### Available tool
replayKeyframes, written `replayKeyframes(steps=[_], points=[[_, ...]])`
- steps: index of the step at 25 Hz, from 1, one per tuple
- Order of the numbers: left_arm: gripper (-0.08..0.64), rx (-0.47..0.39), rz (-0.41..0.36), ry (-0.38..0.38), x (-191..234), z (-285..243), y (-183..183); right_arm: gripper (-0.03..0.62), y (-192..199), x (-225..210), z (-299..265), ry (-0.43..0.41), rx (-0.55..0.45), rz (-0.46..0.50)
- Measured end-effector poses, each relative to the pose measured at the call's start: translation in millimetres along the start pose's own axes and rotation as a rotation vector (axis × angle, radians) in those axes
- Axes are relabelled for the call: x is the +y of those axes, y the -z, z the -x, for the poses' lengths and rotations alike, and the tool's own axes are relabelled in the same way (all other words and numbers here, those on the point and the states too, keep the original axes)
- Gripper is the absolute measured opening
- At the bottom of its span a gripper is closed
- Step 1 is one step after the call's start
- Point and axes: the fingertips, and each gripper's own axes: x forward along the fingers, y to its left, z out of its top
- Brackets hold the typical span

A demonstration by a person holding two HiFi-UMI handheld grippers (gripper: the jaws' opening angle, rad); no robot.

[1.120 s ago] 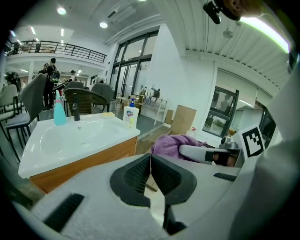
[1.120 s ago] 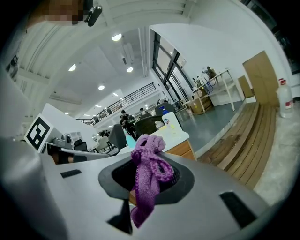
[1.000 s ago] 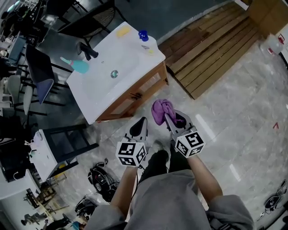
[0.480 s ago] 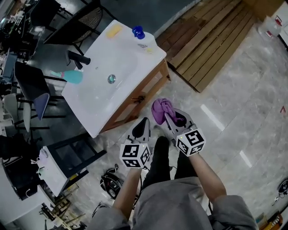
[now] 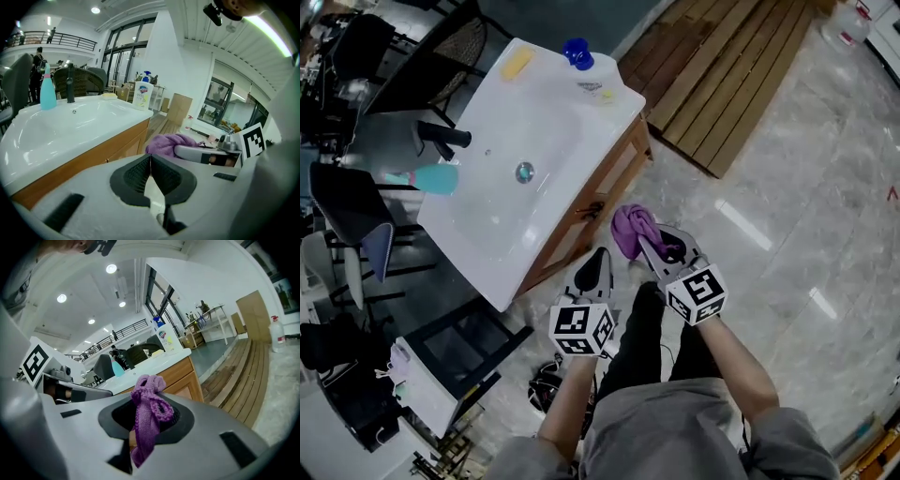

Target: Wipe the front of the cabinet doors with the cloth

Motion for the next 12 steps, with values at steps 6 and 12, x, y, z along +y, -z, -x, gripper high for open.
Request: replayKeyframes(steps=[6, 12], points=[[0.011, 0.003, 0.003, 0.038, 22, -14, 18, 0.07, 23, -1, -27, 0.04, -0.018, 0.019], [0.011, 0.008, 0.005, 0.022, 43, -33, 29, 0.069, 51, -2, -58, 0.004, 0.007, 0.081]])
